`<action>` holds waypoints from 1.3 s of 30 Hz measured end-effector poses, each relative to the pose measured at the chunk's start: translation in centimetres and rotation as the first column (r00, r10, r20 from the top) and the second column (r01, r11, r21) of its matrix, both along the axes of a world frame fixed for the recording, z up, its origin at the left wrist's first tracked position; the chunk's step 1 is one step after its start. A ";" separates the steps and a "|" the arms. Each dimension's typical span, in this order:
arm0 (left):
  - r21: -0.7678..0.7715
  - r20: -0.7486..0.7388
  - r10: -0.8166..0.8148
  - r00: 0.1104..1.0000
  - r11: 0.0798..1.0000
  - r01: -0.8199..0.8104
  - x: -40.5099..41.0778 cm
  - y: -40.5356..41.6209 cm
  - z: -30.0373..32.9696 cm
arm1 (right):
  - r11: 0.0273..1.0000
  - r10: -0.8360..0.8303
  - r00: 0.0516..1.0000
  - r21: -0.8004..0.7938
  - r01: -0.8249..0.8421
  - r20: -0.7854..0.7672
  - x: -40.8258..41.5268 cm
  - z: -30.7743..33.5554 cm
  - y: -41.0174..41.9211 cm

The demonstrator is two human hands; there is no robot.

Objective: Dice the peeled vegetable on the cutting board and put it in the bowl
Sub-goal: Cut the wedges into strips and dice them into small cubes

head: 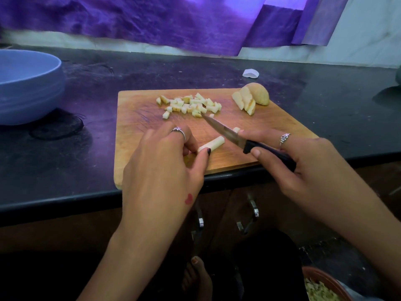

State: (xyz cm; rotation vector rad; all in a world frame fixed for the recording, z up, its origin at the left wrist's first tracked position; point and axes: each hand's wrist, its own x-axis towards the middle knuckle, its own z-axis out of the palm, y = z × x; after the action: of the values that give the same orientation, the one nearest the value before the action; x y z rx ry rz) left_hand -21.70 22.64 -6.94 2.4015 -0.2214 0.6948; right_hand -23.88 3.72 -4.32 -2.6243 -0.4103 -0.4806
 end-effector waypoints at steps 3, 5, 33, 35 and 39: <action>-0.005 -0.007 0.004 1.000 1.000 -0.004 0.1 0.0 0.0 | 1.000 -0.007 0.999 -0.025 0.006 -0.043 0.2 -0.1 0.3; -0.008 -0.016 0.003 1.000 1.000 -0.004 0.1 -0.1 0.1 | 0.998 -0.028 0.998 -0.054 0.025 -0.058 0.6 0.0 0.8; 0.016 -0.002 0.095 0.995 0.995 -0.095 -0.3 -0.8 0.1 | 0.995 -0.053 0.999 -0.084 0.051 -0.011 -0.3 0.5 0.9; 0.011 0.006 0.093 0.996 0.996 -0.093 -0.3 -0.8 0.0 | 0.996 -0.034 0.999 -0.081 0.031 -0.037 0.3 0.5 1.2; 0.012 0.009 0.099 0.995 0.995 -0.099 -0.3 -0.8 0.1 | 0.994 -0.012 0.997 -0.109 0.003 -0.080 1.5 0.5 1.5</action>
State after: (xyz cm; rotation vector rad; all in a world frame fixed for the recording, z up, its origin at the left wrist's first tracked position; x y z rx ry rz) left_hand -22.04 21.79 -6.81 2.4354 -0.1109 0.7501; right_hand -22.34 5.26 -3.78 -2.7406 -0.4119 -0.3627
